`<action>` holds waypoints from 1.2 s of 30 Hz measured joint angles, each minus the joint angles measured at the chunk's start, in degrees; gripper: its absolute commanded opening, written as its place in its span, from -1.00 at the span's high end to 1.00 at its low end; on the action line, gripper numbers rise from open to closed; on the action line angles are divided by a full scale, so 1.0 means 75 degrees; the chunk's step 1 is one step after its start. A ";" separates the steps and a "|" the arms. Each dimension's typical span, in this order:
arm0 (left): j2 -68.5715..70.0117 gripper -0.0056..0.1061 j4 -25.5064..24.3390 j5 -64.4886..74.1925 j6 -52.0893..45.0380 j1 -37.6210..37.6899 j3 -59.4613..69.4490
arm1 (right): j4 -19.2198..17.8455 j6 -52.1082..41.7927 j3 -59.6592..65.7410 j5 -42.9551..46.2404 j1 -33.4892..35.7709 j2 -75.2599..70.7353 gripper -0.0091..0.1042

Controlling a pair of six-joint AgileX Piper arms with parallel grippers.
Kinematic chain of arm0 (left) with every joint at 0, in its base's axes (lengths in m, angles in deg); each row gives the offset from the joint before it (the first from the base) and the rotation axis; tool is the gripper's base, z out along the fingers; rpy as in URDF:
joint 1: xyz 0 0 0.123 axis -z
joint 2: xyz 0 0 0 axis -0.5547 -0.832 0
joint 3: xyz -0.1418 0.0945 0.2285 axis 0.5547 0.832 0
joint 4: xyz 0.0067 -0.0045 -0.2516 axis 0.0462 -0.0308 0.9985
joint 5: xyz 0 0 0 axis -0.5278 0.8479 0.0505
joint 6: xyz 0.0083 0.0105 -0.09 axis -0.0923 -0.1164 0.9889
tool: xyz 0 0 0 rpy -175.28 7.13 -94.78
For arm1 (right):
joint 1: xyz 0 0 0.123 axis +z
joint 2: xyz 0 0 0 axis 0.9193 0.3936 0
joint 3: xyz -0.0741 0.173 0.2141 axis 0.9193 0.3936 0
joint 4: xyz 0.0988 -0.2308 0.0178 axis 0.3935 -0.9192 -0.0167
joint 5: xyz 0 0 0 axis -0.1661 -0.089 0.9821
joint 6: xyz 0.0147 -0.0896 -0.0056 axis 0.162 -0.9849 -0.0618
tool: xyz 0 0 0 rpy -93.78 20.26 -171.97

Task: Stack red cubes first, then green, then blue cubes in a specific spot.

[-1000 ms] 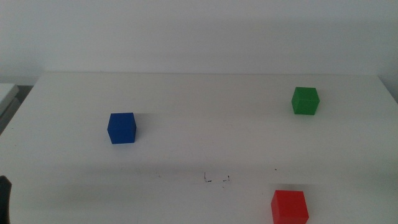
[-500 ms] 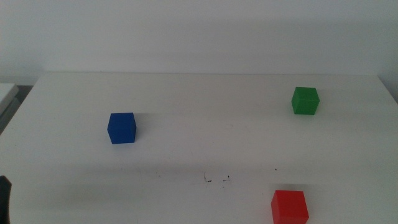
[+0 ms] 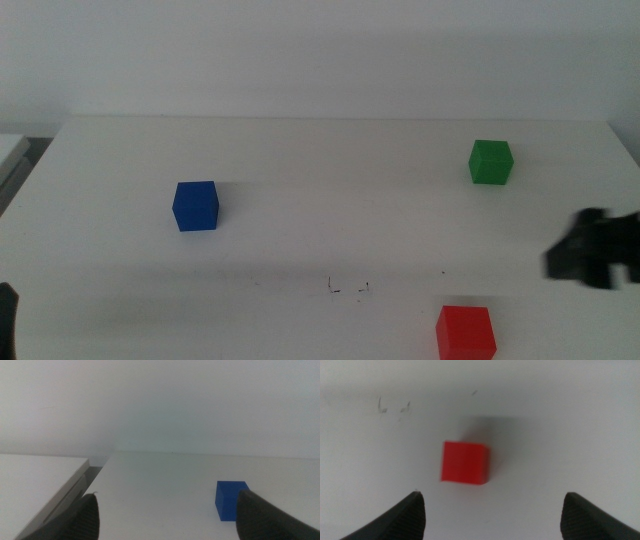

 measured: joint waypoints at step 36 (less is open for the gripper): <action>0.0000 -0.77 0.0000 0.0000 0.0000 0.0000 0.0000 | -0.1969 0.4274 -0.0150 0.1876 0.2724 0.4919 -0.80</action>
